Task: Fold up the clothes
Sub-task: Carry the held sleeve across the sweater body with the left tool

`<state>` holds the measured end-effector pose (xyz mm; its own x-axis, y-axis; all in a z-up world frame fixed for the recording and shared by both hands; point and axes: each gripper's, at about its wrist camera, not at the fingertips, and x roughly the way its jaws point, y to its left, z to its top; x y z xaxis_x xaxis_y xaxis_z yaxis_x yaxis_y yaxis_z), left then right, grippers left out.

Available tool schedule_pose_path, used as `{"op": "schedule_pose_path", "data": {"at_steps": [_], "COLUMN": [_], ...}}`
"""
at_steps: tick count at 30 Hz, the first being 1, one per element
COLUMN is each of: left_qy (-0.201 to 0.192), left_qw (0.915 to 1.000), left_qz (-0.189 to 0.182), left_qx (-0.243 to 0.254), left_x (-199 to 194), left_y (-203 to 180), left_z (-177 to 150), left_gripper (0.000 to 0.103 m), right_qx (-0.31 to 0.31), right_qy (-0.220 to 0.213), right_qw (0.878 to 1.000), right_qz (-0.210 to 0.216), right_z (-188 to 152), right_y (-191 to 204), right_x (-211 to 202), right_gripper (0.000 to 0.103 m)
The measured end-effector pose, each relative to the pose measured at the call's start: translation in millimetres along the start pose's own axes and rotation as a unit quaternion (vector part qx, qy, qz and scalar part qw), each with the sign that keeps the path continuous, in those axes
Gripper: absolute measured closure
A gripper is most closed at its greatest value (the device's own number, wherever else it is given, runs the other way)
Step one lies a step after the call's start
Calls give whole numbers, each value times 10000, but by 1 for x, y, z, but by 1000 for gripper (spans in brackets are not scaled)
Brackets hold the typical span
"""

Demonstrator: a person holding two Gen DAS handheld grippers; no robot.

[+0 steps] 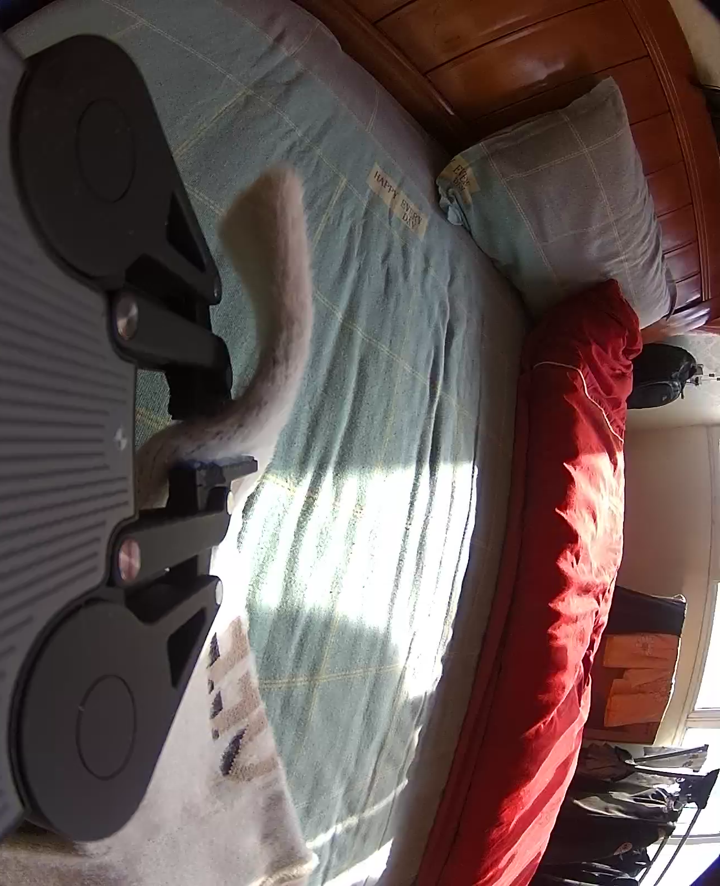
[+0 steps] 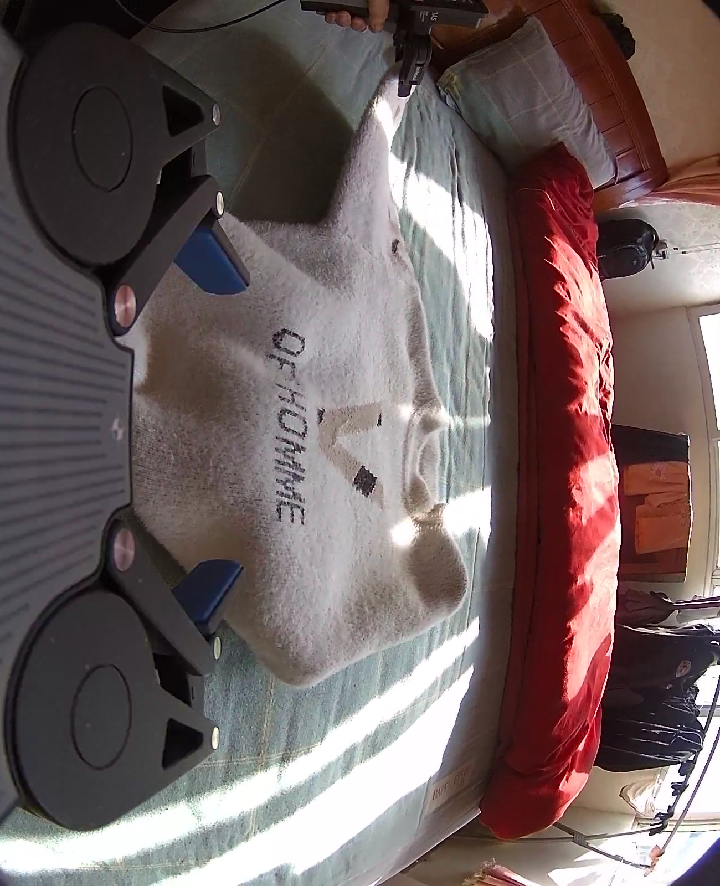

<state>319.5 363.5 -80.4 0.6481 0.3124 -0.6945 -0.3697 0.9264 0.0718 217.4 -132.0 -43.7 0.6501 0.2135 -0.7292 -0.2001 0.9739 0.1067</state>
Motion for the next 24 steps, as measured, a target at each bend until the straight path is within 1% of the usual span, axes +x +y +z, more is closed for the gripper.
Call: {"op": "schedule_pose_path", "data": {"at_steps": [1,3,4,6,9,11,15,17,18,20,24], "left_qy": [-137,-326,-331,-193,222,354,619,751,817,887,928], "left_qw": [9999,9993,9991,9994,9997,9993,9972,9956,9945,9929,9912], "left_qz": [-63,-75,-41,18,49,32,0,-17,-25,8,251], "left_qx": [27,193,271,294,71,-89,-408,-568,-647,-790,-908], "left_x": [-4,-9,-7,2,22,24,28,29,30,28,19], "left_y": [0,-6,-8,-9,-1,7,24,32,36,44,59], "left_z": [6,12,11,2,-20,-29,-47,-56,-60,-64,-64], "left_gripper": [91,91,91,91,91,85,80,72,71,65,64], "right_qx": [-14,-28,-32,-87,-285,-385,-341,-286,-286,-316,-362], "right_qy": [19,53,74,102,143,150,162,164,169,169,100], "right_qw": [10000,10000,10000,9999,9995,9991,9993,9995,9994,9994,9993], "right_qz": [5,12,24,67,60,25,-13,-3,2,5,43], "right_z": [0,1,1,0,-2,-2,0,1,1,0,-1], "right_y": [1,2,4,8,16,17,16,14,15,16,19], "right_x": [1,4,5,6,6,5,4,4,4,2,-5], "right_gripper": [0,0,0,0,0,0,0,0,0,0,0]}}
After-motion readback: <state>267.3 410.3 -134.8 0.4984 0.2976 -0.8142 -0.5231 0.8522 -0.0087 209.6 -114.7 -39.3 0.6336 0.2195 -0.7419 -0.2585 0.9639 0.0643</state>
